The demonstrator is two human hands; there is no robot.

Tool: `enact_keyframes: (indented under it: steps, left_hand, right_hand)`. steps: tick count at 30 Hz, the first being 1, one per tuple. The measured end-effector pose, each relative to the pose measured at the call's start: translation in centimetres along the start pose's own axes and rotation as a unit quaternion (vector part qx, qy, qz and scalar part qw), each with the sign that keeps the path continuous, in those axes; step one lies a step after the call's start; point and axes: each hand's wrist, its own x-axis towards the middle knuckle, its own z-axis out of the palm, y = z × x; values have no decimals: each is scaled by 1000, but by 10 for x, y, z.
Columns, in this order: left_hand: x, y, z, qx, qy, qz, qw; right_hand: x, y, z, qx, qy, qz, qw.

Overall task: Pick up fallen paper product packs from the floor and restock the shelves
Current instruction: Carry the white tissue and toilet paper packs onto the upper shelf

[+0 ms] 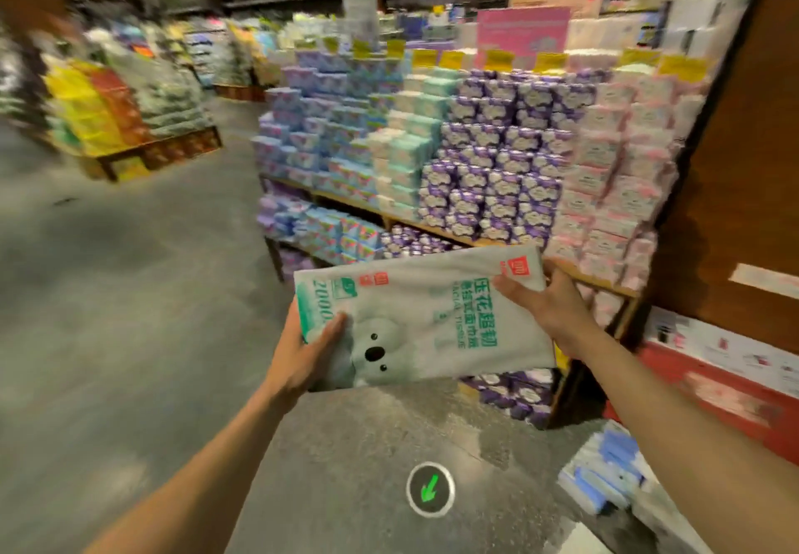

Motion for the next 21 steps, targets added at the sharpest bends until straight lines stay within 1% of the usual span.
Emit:
enact_keyframes:
  steps: [2, 4, 7, 11, 16, 21]
  left_hand:
    - [-5, 0, -67, 15, 53, 0, 998]
    - [-5, 2, -110, 36, 83, 1, 996]
    - [-3, -4, -202, 55, 162, 0, 985]
    - [0, -17, -321, 92, 270, 3, 958]
    - [-23, -18, -453, 92, 409, -33, 907]
    - [-76, -22, -568, 124, 521, -56, 842]
  right_hand:
    - [9, -12, 72, -29, -50, -11, 998]
    - [20, -20, 121, -52, -88, -20, 995]
    - [48, -31, 231, -84, -159, -45, 983]
    - [85, -43, 387, -65, -246, -96, 962]
    - [102, -69, 587, -47, -385, -119, 914]
    - [59, -95, 765, -30, -520, -132, 844]
